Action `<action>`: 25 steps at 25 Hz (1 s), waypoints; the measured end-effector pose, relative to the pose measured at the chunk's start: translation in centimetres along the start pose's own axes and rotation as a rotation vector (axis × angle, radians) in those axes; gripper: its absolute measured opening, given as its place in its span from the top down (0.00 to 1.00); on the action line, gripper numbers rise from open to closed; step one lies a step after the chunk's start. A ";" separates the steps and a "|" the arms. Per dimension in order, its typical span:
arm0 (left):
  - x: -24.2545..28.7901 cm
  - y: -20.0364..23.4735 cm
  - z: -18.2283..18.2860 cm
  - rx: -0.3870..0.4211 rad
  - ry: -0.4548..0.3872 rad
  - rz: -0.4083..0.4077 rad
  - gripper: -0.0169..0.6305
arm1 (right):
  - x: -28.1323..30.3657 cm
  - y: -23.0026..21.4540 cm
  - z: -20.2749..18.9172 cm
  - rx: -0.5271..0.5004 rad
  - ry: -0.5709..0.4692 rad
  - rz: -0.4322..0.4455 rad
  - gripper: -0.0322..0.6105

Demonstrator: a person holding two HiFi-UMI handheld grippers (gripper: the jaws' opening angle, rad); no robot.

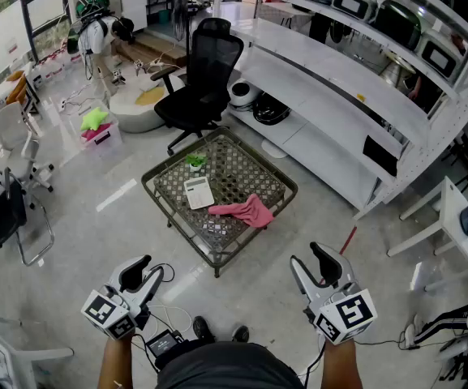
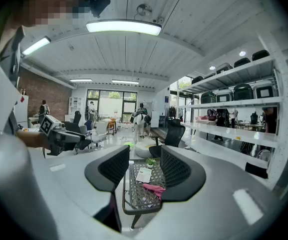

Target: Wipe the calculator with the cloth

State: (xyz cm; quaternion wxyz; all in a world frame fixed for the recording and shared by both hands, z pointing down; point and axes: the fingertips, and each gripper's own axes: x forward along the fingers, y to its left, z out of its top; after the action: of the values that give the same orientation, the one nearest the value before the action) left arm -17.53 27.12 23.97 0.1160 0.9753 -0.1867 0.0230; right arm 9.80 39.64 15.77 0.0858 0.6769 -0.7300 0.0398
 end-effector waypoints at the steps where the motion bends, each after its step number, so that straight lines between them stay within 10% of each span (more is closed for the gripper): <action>1: -0.2 0.7 -0.3 0.010 -0.011 0.000 0.67 | 0.2 0.2 0.0 0.000 -0.001 -0.002 0.67; 25: 2.6 6.7 -0.8 -0.021 -0.020 -0.040 0.67 | 4.8 0.7 0.1 0.033 0.024 -0.048 0.67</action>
State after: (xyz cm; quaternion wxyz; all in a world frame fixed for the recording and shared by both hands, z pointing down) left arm -17.56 20.32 26.45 0.1251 0.9777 -0.1684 0.0092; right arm 8.77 35.00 16.53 0.0846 0.6950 -0.7117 0.0579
